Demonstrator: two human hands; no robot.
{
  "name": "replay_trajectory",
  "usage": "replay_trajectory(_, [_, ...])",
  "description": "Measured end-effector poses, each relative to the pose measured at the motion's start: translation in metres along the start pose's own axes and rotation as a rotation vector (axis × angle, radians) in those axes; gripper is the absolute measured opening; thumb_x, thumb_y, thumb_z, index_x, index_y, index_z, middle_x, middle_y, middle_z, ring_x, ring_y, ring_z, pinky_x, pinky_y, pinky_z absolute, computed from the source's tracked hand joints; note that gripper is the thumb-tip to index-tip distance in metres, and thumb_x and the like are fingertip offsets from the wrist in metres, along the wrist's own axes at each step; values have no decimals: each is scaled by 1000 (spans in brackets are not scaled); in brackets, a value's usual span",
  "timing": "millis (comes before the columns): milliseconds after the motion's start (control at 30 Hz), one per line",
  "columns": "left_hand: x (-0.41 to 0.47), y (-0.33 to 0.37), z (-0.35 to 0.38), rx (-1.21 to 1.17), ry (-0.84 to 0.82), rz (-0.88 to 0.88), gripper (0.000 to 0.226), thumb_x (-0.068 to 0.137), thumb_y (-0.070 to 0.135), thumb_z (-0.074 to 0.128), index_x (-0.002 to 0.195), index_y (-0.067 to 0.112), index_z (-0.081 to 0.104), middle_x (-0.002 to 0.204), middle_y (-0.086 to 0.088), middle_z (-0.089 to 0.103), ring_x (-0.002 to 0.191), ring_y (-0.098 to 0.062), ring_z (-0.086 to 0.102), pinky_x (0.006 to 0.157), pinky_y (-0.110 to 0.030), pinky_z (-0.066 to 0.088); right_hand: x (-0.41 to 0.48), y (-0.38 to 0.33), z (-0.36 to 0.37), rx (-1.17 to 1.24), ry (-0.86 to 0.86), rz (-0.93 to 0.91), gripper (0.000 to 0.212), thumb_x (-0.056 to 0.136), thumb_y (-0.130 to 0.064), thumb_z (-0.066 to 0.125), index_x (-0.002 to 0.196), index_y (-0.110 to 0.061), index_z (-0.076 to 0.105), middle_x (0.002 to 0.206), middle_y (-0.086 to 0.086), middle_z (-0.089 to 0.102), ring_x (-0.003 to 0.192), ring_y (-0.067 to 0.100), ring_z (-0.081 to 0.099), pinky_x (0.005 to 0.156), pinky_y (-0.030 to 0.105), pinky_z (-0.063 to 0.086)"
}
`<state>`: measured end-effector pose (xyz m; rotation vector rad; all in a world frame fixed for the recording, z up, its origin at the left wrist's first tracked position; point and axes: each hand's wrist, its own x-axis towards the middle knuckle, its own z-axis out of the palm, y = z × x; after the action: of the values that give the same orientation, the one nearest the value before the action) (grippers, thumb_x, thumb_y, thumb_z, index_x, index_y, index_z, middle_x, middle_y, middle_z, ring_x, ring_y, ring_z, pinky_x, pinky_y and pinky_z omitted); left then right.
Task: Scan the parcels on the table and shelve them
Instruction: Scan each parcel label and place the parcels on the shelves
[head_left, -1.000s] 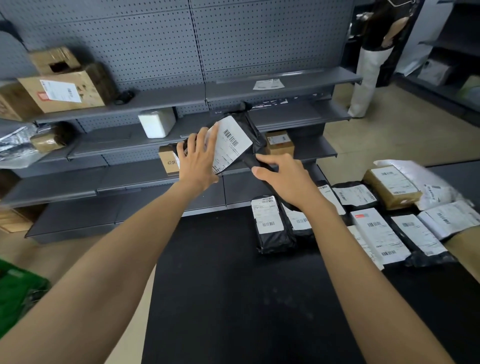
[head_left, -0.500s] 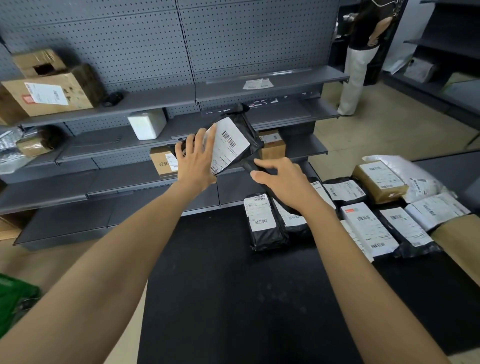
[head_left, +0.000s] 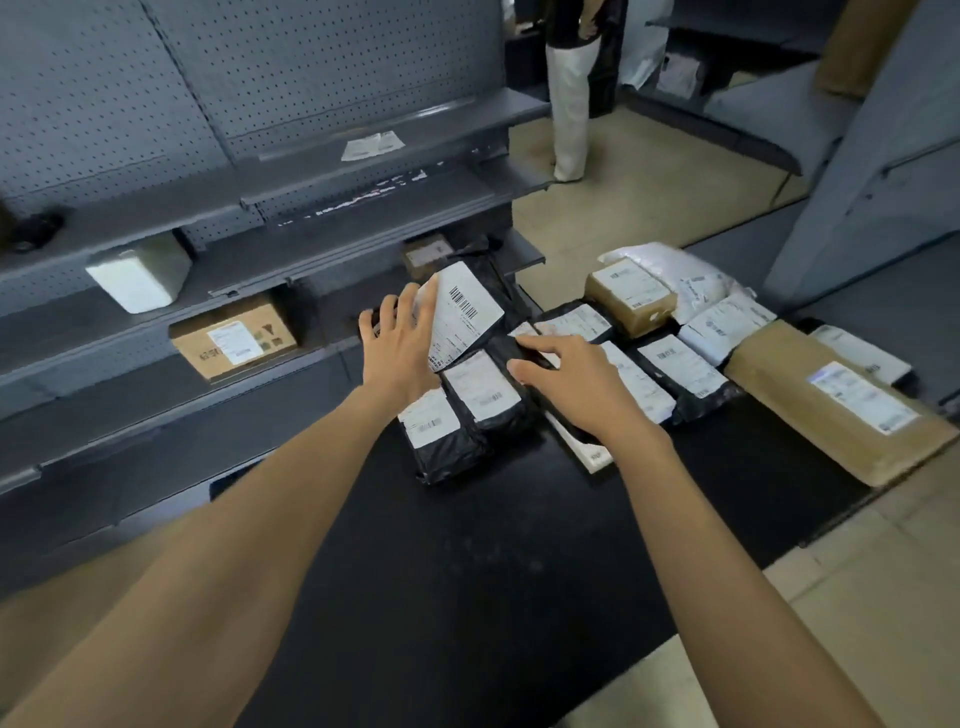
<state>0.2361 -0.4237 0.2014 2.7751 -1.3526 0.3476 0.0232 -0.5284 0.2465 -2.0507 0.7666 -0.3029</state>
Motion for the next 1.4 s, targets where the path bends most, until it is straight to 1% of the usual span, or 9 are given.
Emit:
replay_trajectory(200, [3, 139, 6, -83, -37, 220, 132, 64, 44, 83, 155, 29, -10, 155, -6, 17, 139, -34, 24, 114, -58, 20, -63, 74, -77, 0, 158, 181, 50, 94, -48, 61, 141, -36, 55, 147, -3, 52, 134, 22, 47, 104, 38, 38])
replay_trajectory(333, [-23, 249, 2, -103, -41, 366, 136, 59, 35, 87, 156, 27, -7, 157, -6, 18, 140, -33, 23, 113, -57, 22, -129, 125, -135, -12, 255, 284, 58, 84, -61, 59, 139, -40, 56, 141, -7, 57, 129, 22, 53, 105, 43, 44])
replay_trajectory(467, [-67, 363, 1, -148, -45, 522, 134, 58, 42, 84, 157, 25, -4, 158, -8, 21, 139, -31, 26, 111, -56, 23, -212, 176, -192, -12, 371, 356, 49, 90, -48, 63, 137, -35, 59, 137, -9, 61, 126, 19, 54, 103, 39, 43])
replay_trajectory(567, [-101, 442, 1, -133, -25, 628, 137, 53, 47, 86, 157, 24, 0, 156, -8, 27, 136, -31, 32, 106, -54, 32, -269, 211, -228, -46, 444, 412, 52, 85, -51, 62, 134, -34, 61, 130, -10, 65, 122, 19, 57, 102, 42, 46])
replay_trajectory(667, [-127, 512, -5, -138, 12, 732, 134, 50, 49, 85, 157, 23, 10, 152, -5, 34, 128, -28, 41, 102, -49, 35, -318, 242, -263, -34, 533, 469, 50, 91, -40, 64, 138, -24, 59, 132, -5, 65, 123, 20, 56, 100, 35, 44])
replay_trajectory(833, [-140, 616, -24, -145, -19, 905, 137, 56, 46, 87, 158, 25, -2, 157, -5, 22, 138, -28, 30, 110, -50, 29, -373, 286, -314, -7, 692, 550, 53, 92, -39, 65, 141, -22, 56, 140, -6, 59, 130, 18, 52, 103, 33, 40])
replay_trajectory(1100, [-101, 785, -27, -208, -16, 1148, 131, 57, 38, 89, 157, 19, 6, 152, -8, 26, 133, -30, 33, 107, -53, 29, -391, 359, -408, 24, 853, 684, 43, 91, -39, 65, 133, -29, 61, 129, -6, 65, 125, 23, 53, 102, 38, 41])
replay_trajectory(1233, [-47, 873, -25, -240, -31, 1219, 134, 53, 34, 91, 156, 19, 6, 151, -7, 25, 132, -29, 33, 107, -50, 27, -366, 401, -475, 2, 893, 733, 39, 93, -37, 65, 131, -30, 63, 129, -7, 65, 123, 19, 55, 96, 35, 41])
replay_trajectory(1400, [33, 966, -19, -237, -74, 1270, 136, 53, 35, 91, 156, 19, 3, 151, -7, 24, 133, -30, 34, 107, -51, 29, -308, 451, -567, 20, 946, 783, 46, 90, -44, 66, 133, -30, 61, 127, -6, 67, 121, 21, 58, 103, 40, 44])
